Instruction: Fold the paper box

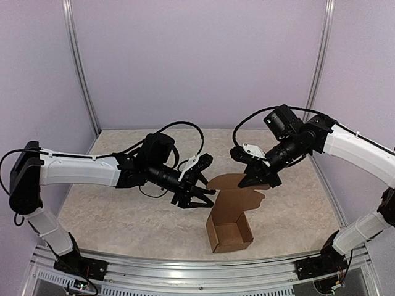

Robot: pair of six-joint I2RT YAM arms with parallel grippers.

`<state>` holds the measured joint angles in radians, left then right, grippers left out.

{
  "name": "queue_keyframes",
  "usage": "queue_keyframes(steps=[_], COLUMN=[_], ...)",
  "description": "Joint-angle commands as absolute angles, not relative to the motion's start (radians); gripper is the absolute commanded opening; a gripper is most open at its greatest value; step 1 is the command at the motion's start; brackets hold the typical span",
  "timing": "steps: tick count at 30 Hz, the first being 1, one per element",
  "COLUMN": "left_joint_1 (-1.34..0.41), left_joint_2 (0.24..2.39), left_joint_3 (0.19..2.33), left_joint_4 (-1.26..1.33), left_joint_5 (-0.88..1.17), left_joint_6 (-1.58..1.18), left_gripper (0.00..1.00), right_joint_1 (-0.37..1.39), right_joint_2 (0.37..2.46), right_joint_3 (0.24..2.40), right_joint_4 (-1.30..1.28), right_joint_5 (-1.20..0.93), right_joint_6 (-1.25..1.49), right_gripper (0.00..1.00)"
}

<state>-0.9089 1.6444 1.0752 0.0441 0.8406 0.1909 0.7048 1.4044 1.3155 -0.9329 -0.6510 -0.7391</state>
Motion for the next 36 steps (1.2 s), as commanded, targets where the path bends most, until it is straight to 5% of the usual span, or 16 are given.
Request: queue_keyframes(steps=[1,11,32,36], left_joint_1=[-0.915,-0.926,-0.9,-0.879], left_joint_2=[1.701,1.801,1.822,1.797], left_joint_3=[1.078,1.081,0.965,0.925], left_joint_4=[0.146,0.287,0.618,0.669], left_joint_5=[0.871,0.864,0.834,0.841], left_joint_6=[0.152,0.116,-0.038,-0.091], left_gripper=[0.54,0.45,0.0,0.0], right_joint_1=[0.713,0.713,0.683,0.626], right_joint_2=[1.413,1.405,1.442,1.421], right_joint_3=[1.348,1.358,1.448,1.468], right_joint_4=[-0.933,-0.949,-1.014,-1.04], right_joint_5=[-0.68,-0.724,-0.832,-0.853], right_joint_6=[-0.726,-0.723,-0.687,-0.68], right_gripper=[0.0,0.0,0.0,0.11])
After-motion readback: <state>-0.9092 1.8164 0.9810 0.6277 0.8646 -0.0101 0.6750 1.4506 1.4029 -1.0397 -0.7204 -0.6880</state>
